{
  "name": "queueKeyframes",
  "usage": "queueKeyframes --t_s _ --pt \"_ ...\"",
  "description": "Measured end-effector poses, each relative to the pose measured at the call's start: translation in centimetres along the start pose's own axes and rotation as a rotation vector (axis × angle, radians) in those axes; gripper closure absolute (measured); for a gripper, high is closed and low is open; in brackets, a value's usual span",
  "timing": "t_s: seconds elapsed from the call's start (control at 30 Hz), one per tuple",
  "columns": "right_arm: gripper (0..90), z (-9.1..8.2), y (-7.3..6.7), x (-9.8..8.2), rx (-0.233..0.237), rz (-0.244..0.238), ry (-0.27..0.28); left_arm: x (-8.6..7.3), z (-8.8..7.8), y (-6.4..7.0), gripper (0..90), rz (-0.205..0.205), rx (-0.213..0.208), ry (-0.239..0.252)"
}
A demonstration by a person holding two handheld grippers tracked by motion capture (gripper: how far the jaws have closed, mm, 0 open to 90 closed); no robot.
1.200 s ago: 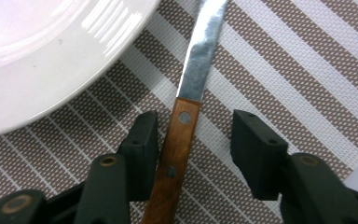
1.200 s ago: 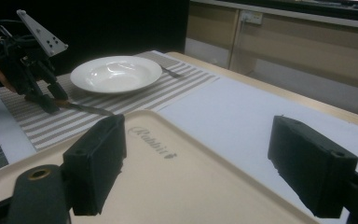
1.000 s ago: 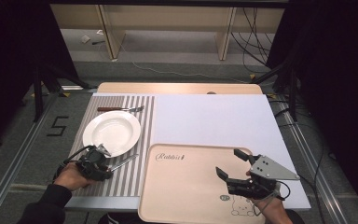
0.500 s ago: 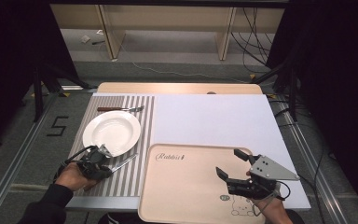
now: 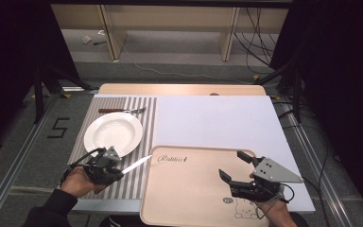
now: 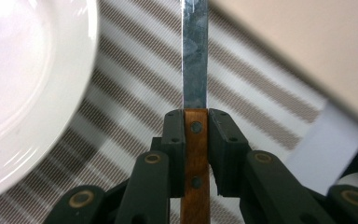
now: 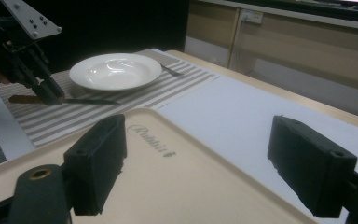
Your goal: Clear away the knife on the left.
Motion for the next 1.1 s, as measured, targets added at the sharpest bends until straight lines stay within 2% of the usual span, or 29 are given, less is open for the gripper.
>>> queueKeyframes --t_s 0.1,0.23,0.3,0.4,0.5,0.53,0.57,0.6,0.63,0.7,0.73,0.77,0.8,0.83,0.87,0.9,0.93,0.97,1.07,1.1 --pt "20.6 0.0 0.0 0.0 0.000 0.000 0.000 0.7 0.0 0.9 77.0 0.026 -0.032 0.024" --pt "20.6 0.0 0.0 0.0 0.000 0.000 0.001 1.0 0.0 1.4 77.0 0.034 -0.047 0.047" --pt "20.6 0.0 0.0 0.0 0.000 -0.006 0.001 1.5 -0.1 1.8 77.0 0.075 -0.063 0.063" --pt "20.6 0.0 -0.1 0.0 -0.002 -0.013 -0.002 1.7 0.0 2.3 77.0 0.083 -0.068 0.065" --pt "20.6 0.1 -0.3 0.0 0.002 -0.027 -0.004 2.1 0.3 3.0 77.0 0.126 -0.069 0.050" --pt "20.5 0.1 -0.4 -0.1 0.005 -0.041 -0.007 2.1 0.3 3.2 77.0 0.122 -0.071 0.055" --pt "20.5 0.1 -0.6 -0.1 -0.001 -0.070 -0.009 2.5 0.3 3.7 77.0 0.140 -0.073 0.061" --pt "20.5 0.1 -0.6 -0.1 -0.001 -0.070 -0.009 2.5 0.3 3.7 77.0 0.140 -0.073 0.061" --pt "20.4 0.1 -0.9 -0.2 -0.006 -0.110 -0.010 2.9 0.2 4.2 77.0 0.160 -0.081 0.075" --pt "20.4 0.1 -1.0 -0.2 -0.007 -0.127 -0.010 3.1 0.2 4.6 77.0 0.167 -0.086 0.082" --pt "20.3 0.2 -1.3 -0.3 -0.005 -0.155 -0.013 3.2 0.2 5.0 77.0 0.163 -0.090 0.089" --pt "20.2 0.2 -1.5 -0.3 -0.005 -0.180 -0.017 3.4 0.3 5.3 77.0 0.180 -0.092 0.089" --pt "20.1 0.2 -1.8 -0.5 -0.001 -0.215 -0.025 3.5 0.4 5.6 77.0 0.164 -0.094 0.093" --pt "19.9 0.3 -2.3 -0.7 0.001 -0.273 -0.035 3.6 0.4 5.9 77.0 0.169 -0.097 0.093" --pt "19.9 0.3 -2.3 -0.7 0.001 -0.273 -0.035 3.7 0.4 6.0 77.0 0.185 -0.097 0.092" --pt "19.6 0.4 -2.9 -0.9 0.020 -0.322 -0.037 4.0 0.4 6.4 77.0 0.178 -0.103 0.108" --pt "19.6 0.4 -2.9 -0.9 0.020 -0.322 -0.037 4.0 0.4 6.4 77.0 0.178 -0.103 0.108" --pt "19.6 0.4 -3.0 -0.8 0.046 -0.295 -0.038 4.3 0.3 6.6 77.1 0.185 -0.112 0.119" --pt "20.0 0.3 -2.7 -0.7 0.048 -0.267 -0.034 4.5 0.3 6.8 77.1 0.170 -0.119 0.129" --pt "20.3 0.3 -2.3 -0.5 0.055 -0.214 -0.031 4.6 0.3 6.9 77.1 0.179 -0.114 0.142"
Point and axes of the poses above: each handheld gripper's, and its own axes: z roughly forward along the jaws, x roughly out of its top, y roughly to its right, the point moved 3 cm from there along z, roughly forward along the jaws, and after that the axes turned 13 degrees about -x, right-handed, at the moved point
